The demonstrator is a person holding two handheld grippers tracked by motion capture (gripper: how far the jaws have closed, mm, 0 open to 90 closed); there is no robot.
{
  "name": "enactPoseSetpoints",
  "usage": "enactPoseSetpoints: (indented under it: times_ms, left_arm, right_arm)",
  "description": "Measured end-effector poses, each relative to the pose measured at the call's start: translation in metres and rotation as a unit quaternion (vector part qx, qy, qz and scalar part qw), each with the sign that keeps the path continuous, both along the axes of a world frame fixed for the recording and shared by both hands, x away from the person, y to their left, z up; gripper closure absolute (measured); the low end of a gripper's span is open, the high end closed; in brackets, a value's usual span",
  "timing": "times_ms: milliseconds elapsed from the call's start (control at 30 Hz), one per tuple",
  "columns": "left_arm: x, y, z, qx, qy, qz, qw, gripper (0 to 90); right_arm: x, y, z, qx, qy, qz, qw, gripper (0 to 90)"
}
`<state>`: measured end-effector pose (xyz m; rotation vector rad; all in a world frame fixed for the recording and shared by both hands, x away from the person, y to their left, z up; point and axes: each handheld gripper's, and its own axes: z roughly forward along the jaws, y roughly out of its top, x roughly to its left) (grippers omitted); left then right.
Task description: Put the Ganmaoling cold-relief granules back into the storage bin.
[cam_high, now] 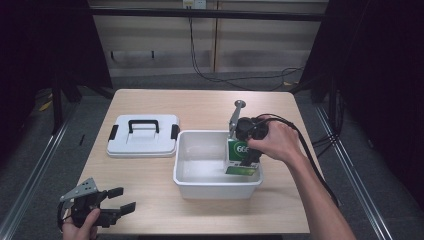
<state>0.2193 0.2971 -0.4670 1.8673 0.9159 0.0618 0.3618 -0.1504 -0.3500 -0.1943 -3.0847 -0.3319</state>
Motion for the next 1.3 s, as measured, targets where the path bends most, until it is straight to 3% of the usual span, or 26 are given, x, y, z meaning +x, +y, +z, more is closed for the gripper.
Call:
enactPoseSetpoints:
  times_ms: [233, 733, 1167, 1300]
  left_arm:
    - [0.001, 0.0, 0.0, 0.003, 0.002, -0.002, 1.0, 18.1]
    - [0.0, -0.001, 0.0, 0.002, 0.003, -0.004, 1.0, 18.1]
    - [0.0, -0.001, 0.0, 0.002, 0.004, -0.004, 1.0, 18.1]
    - [0.001, 0.0, -0.001, 0.002, 0.005, -0.003, 1.0, 18.2]
  right_arm:
    - [0.002, 0.006, -0.012, -0.025, 0.005, 0.0, 0.9997, 15.5]
    - [0.006, 0.016, -0.036, -0.05, 0.013, 0.013, 0.9986, 15.0]
    - [0.006, 0.021, -0.046, -0.074, 0.006, 0.023, 0.997, 14.8]
    - [0.006, 0.023, -0.049, -0.084, 0.008, 0.014, 0.9963, 14.7]
